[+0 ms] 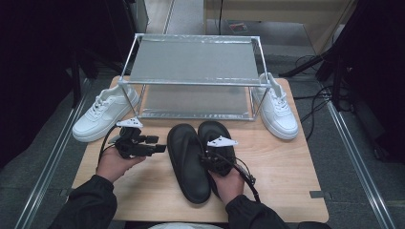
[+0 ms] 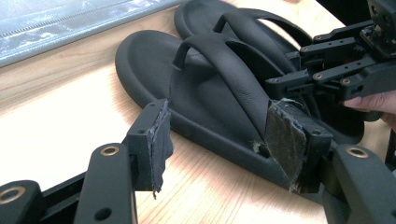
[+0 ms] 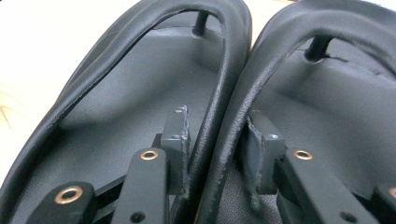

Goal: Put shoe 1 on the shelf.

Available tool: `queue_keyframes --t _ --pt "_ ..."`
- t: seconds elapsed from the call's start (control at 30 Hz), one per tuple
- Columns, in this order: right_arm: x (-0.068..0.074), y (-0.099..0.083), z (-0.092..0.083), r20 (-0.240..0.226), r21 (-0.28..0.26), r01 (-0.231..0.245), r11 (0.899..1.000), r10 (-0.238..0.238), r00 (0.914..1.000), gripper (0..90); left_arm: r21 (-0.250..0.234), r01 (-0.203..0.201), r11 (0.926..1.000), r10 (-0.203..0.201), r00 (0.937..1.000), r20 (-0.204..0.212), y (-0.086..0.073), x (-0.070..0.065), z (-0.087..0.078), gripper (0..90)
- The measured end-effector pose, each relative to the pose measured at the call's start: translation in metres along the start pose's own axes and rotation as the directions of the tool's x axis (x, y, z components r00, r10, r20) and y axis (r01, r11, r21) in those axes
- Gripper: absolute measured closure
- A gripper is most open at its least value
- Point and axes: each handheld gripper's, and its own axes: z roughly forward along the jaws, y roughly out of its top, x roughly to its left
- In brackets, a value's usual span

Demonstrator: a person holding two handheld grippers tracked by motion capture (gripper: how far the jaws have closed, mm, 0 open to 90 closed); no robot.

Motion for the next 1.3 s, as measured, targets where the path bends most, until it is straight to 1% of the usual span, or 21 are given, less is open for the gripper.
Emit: queue_keyframes --t 0.07,0.17,0.2,0.23,0.33,0.37,0.4,0.47,0.63,0.73,0.9,0.97,1.03,1.07,1.1,1.13,1.17,1.23,1.27,1.3 --pt "-0.004 0.001 -0.001 -0.011 0.004 -0.032 0.999 0.032 0.9994 69.7 0.001 0.0 1.0 0.0 1.0 -0.002 0.0 0.0 0.0 40.6" --pt "-0.009 0.002 -0.004 -0.006 0.007 -0.048 0.999 0.048 0.9988 73.9 0.002 -0.002 1.0 0.002 1.0 -0.001 0.0 0.0 0.0 40.6" --pt "-0.009 0.002 -0.004 -0.006 0.007 -0.048 0.999 0.048 0.9988 73.9 0.002 0.0 1.0 0.0 1.0 -0.001 0.0 0.0 0.0 40.6" --pt "-0.012 0.003 -0.005 -0.008 0.008 -0.059 0.998 0.059 0.9982 76.2 -0.001 0.0 1.0 0.0 1.0 0.0 0.0 0.0 -0.001 40.5" --pt "-0.014 0.004 -0.007 -0.008 0.009 -0.058 0.998 0.058 0.9983 76.6 -0.001 0.002 1.0 -0.002 1.0 -0.001 0.0 0.001 -0.001 40.2" --pt "-0.015 0.004 -0.009 -0.001 0.01 -0.043 0.999 0.043 0.9991 76.7 -0.001 0.002 1.0 -0.002 1.0 -0.005 0.0 0.001 -0.001 40.2" --pt "-0.015 0.004 -0.009 -0.001 0.01 -0.043 0.999 0.043 0.9991 76.7 0.0 0.001 1.0 -0.001 1.0 -0.006 0.0 0.001 -0.002 40.2" --pt "-0.017 0.005 -0.012 -0.014 0.009 -0.052 0.999 0.052 0.9986 77.0 -0.002 -0.003 1.0 0.003 1.0 -0.004 0.0 0.0 -0.002 40.1" --pt "-0.019 0.01 -0.015 -0.02 0.008 -0.044 0.999 0.044 0.9988 77.1 0.003 -0.001 1.0 0.001 1.0 -0.005 0.0 0.001 -0.001 40.0" --pt "-0.019 0.013 -0.016 -0.03 0.002 -0.049 0.999 0.049 0.9983 77.1 0.008 0.002 1.0 -0.002 1.0 -0.002 -0.001 -0.001 -0.001 40.0" --pt "-0.023 0.026 -0.015 -0.042 -0.009 -0.045 0.999 0.045 0.9981 77.2 0.025 -0.012 0.9996 0.012 0.9999 0.009 0.0 -0.004 0.004 39.8" --pt "-0.024 0.029 -0.014 -0.042 -0.011 -0.049 0.999 0.048 0.998 77.2 0.025 -0.011 0.9996 0.011 0.9999 0.009 0.0 -0.004 0.004 39.8" --pt "-0.026 0.04 -0.01 -0.038 -0.024 -0.042 0.999 0.041 0.9984 77.2 0.023 -0.01 0.9997 0.01 0.9999 0.011 0.0 -0.004 0.003 39.8" --pt "-0.026 0.04 -0.01 -0.038 -0.024 -0.042 0.999 0.041 0.9984 77.2 0.021 -0.013 0.9997 0.013 0.9999 0.008 0.0 -0.003 0.003 39.8" --pt "-0.027 0.049 -0.007 -0.031 -0.037 -0.047 0.998 0.046 0.9984 77.2 0.019 -0.01 0.9998 0.01 0.9999 0.01 0.0 -0.003 0.003 39.8" --pt "-0.027 0.053 -0.004 -0.028 -0.043 -0.047 0.998 0.046 0.9986 77.1 0.019 -0.009 0.9998 0.009 0.9999 0.013 0.0 -0.003 0.003 39.8" --pt "-0.027 0.053 -0.004 -0.028 -0.043 -0.047 0.998 0.046 0.9986 77.1 0.019 -0.009 0.9998 0.009 0.9999 0.013 0.0 -0.003 0.003 39.8" --pt "-0.029 0.061 0.001 -0.019 -0.05 -0.046 0.998 0.045 0.9988 77.1 0.019 -0.01 0.9998 0.01 0.9999 0.014 0.0 -0.003 0.003 39.8" --pt "-0.031 0.068 0.006 -0.004 -0.055 -0.042 0.998 0.042 0.9991 77.2 0.021 -0.003 0.9998 0.002 0.9998 0.022 0.0 -0.004 0.004 39.8" --pt "-0.031 0.068 0.006 -0.004 -0.055 -0.042 0.998 0.042 0.9991 77.2 0.021 -0.003 0.9998 0.002 0.9998 0.022 0.0 -0.004 0.004 39.8"
